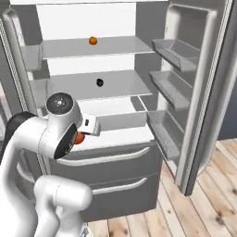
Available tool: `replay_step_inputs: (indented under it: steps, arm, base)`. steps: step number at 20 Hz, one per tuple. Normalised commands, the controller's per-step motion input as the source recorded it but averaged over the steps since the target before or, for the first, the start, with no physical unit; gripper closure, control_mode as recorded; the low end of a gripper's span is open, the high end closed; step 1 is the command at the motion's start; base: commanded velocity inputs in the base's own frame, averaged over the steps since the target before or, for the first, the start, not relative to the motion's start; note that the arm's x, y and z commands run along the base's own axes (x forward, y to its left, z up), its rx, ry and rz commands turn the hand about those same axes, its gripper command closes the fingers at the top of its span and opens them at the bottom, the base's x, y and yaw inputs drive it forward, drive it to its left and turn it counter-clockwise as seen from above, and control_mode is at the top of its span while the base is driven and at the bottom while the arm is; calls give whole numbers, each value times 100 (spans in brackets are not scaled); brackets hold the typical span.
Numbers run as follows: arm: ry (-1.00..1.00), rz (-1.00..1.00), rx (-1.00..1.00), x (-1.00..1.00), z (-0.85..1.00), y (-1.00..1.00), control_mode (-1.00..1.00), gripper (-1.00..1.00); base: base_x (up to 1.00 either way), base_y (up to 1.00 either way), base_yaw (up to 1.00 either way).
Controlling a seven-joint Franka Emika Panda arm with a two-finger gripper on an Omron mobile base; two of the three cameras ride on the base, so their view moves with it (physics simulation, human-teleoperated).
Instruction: Place the apple in the correct fridge rack based on whether it is a fruit or vegetable. Finally, close the fridge door.
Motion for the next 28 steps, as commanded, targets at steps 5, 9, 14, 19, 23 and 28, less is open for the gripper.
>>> replay_step_inputs:
  steps: [5,9,14,19,23,28]
  arm:
    - [0,0,0,0,0,0,100,100]
    - [0,0,0,0,0,0,100,100]
    - [0,0,0,0,0,0,100,100]
    - [0,0,0,0,0,0,100,100]
    - [0,0,0,0,0,0,100,100]
    - [0,0,0,0,0,0,100,100]
  base:
    - [0,-90,60]
    - [1,-77,31]
    - [32,-22,15]
    - [56,0,10]
    - [71,0,9]
    - [85,0,12]
